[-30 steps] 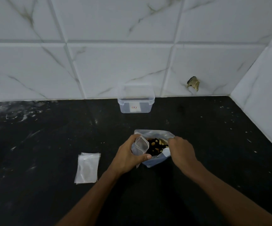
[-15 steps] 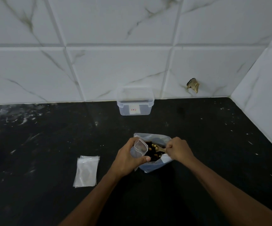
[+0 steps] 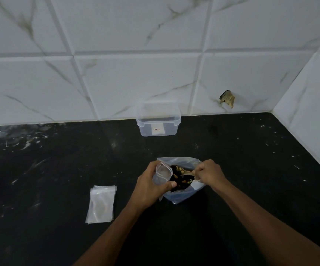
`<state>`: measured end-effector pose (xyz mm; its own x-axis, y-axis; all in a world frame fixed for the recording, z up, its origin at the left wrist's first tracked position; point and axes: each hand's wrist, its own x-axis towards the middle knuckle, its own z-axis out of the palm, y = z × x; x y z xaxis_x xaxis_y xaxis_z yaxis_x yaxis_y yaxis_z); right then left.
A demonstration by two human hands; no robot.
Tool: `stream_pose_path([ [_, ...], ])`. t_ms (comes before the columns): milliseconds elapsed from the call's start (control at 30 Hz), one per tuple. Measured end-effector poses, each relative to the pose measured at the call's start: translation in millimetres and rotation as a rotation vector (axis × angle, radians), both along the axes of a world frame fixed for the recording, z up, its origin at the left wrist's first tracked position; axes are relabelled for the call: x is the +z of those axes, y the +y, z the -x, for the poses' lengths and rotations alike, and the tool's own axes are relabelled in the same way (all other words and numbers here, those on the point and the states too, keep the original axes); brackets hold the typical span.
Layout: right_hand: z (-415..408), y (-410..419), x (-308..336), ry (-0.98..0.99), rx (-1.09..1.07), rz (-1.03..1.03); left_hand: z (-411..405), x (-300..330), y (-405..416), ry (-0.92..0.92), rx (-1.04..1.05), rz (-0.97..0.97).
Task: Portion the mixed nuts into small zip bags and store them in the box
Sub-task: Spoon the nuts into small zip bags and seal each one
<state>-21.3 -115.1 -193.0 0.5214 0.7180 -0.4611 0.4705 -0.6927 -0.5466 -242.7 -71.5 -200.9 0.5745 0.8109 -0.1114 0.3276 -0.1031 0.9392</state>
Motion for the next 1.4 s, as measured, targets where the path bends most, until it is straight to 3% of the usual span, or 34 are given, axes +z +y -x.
stream_pose_path([
  [233, -14, -21, 21, 0.117, -0.067, -0.011, -4, 7, 4, 0.064, 0.077, -0.020],
  [500, -16, -31, 71, 0.240, -0.052, -0.092, -12, 16, 13, 0.248, 0.102, -0.234],
  [667, -10, -26, 111, 0.208, 0.033, -0.160, -21, 23, 14, 0.295, 0.100, -0.338],
  [800, 6, -19, 126, 0.040, 0.178, -0.165, -30, 29, 13, 0.255, 0.105, -0.323],
  [1133, 78, -13, 130, -0.739, 0.749, -0.072, -34, 22, 9, 0.085, 0.144, -0.228],
  [1267, 88, -21, 139, -0.839, 0.842, -0.146, -32, 23, 9, 0.024, 0.175, -0.226],
  [1400, 90, -17, 142, -0.794, 0.849, -0.132, -34, 23, 8, -0.022, 0.184, -0.220],
])
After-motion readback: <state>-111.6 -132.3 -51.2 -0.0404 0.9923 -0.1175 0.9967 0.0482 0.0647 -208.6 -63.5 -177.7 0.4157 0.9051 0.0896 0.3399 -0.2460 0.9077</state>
